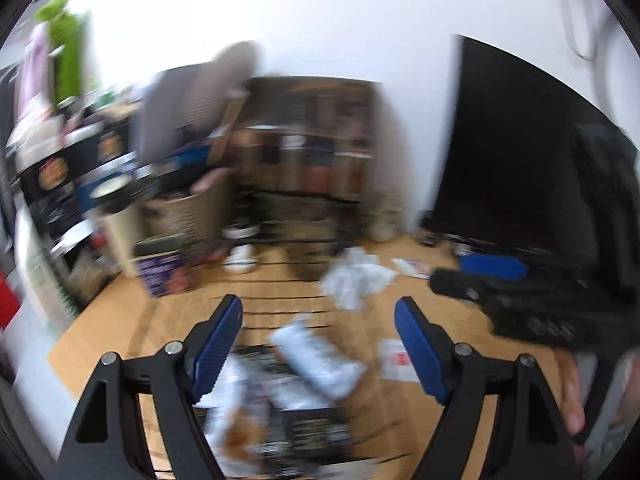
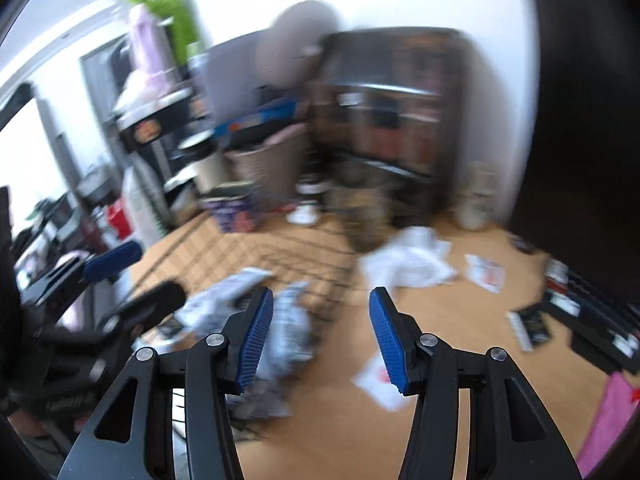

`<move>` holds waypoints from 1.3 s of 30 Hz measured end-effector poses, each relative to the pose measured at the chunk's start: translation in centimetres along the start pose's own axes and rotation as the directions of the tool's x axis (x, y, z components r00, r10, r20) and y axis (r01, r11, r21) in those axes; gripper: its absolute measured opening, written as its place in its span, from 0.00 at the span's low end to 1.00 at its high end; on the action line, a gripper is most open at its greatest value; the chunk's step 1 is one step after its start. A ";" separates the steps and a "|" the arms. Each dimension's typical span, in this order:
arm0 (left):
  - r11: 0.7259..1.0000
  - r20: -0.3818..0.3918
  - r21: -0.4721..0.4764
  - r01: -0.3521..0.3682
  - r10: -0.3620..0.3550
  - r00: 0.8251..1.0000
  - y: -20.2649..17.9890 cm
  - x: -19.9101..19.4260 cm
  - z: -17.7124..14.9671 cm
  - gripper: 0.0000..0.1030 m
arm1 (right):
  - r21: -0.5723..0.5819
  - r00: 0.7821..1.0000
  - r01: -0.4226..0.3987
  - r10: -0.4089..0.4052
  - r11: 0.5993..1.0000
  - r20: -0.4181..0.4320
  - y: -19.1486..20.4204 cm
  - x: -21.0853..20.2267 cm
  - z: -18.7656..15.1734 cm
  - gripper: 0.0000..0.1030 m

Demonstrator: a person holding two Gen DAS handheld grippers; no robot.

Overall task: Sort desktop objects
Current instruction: 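Carry the white packet and snack bar over the basket and release both, then move both grippers back over the desk toward the white sachets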

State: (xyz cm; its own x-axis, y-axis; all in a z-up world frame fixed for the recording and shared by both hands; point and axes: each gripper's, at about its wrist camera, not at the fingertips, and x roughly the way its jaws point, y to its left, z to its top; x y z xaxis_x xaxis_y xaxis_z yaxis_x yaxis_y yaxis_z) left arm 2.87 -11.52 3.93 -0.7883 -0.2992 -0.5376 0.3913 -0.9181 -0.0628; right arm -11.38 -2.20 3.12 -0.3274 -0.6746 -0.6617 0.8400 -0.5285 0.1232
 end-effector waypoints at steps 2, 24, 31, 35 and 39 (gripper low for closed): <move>0.998 -0.013 0.026 0.063 -0.063 0.998 -3.3 0.7 0.0 0.78 | 0.031 0.999 0.052 -0.052 0.998 -0.008 -2.9 -0.6 -0.4 0.50; 0.995 -0.358 0.062 0.079 -0.052 0.932 -10.9 17.4 -7.1 0.78 | 0.143 0.958 0.206 -0.170 0.968 -0.230 -21.2 11.2 -5.2 0.35; 0.994 -0.354 0.032 0.106 -0.088 0.931 -10.2 18.4 -6.5 0.78 | 0.036 0.973 0.158 -0.150 0.987 -0.173 -18.7 14.5 -1.8 0.34; 0.992 -0.361 0.024 0.121 -0.104 0.927 -10.0 18.6 -6.7 0.78 | -0.059 0.976 0.144 -0.151 0.988 -0.154 -16.3 17.7 0.5 0.34; 0.989 -0.387 0.025 0.143 -0.122 0.914 -9.8 19.0 -7.3 0.78 | -0.108 0.977 0.123 -0.140 0.986 -0.159 -15.1 20.7 1.3 0.34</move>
State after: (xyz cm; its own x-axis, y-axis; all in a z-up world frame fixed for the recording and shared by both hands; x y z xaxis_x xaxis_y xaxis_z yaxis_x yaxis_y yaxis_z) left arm -12.43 -6.29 -11.80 -0.5845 -0.0608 -0.8091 0.2628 -0.9576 -0.1179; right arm -31.41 -8.85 -11.49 -0.3685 -0.5037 -0.7813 0.8349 -0.5490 -0.0398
